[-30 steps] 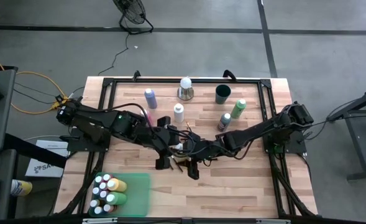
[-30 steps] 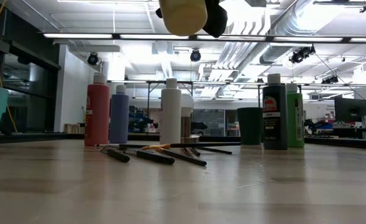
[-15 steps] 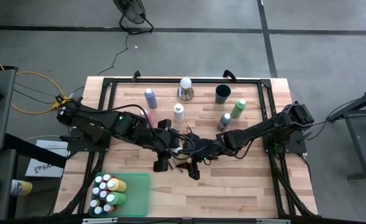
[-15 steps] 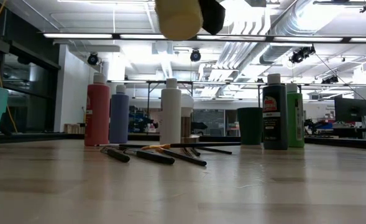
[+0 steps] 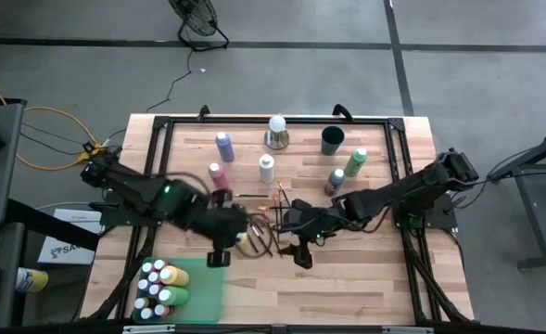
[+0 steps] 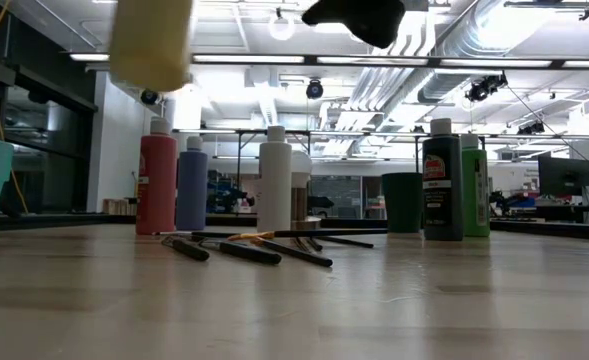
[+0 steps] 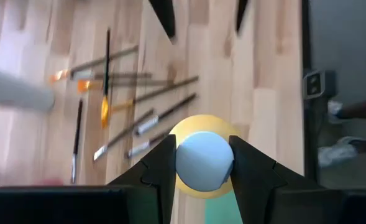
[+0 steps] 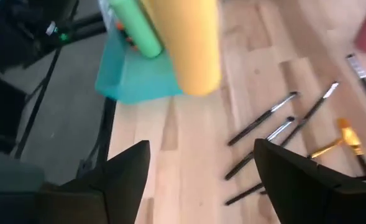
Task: Pick & Place Paint Supplies
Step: Put the yellow paint bottle into the green bin
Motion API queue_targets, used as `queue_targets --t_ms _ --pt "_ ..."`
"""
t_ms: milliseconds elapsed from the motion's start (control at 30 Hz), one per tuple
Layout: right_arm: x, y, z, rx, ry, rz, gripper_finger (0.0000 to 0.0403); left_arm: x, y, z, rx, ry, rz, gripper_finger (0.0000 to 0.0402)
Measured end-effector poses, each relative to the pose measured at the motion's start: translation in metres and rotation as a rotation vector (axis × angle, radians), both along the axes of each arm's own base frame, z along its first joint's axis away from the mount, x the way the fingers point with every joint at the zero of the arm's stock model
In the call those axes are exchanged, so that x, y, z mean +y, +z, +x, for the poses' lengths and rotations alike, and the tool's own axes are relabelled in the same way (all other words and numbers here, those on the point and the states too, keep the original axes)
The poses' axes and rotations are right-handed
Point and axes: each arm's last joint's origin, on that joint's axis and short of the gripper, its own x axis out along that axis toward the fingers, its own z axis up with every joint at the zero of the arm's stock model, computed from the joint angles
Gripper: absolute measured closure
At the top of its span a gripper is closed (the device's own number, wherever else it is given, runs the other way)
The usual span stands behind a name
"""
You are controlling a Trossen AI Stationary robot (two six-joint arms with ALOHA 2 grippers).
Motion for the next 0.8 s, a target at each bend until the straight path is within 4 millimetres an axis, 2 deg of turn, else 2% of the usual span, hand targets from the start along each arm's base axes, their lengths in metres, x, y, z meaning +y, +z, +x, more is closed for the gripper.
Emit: queue_targets --t_ms 200,433,600,800 --pt "-0.005 0.01 -0.008 -0.015 -0.079 -0.028 0.0129 -0.038 -0.002 -0.031 0.005 0.094 0.005 0.0286" --pt "-0.007 0.012 -0.009 -0.023 -0.12 -0.041 0.013 -0.081 -0.016 -0.072 -0.04 0.212 0.015 0.0286" --pt "-0.009 0.012 -0.009 -0.028 -0.167 -0.051 0.0131 -0.097 -0.035 -0.094 -0.051 0.297 0.015 0.0286" --pt "-0.01 0.012 -0.009 -0.036 -0.208 -0.07 0.0131 -0.105 -0.062 -0.108 0.005 0.337 0.038 0.0286"
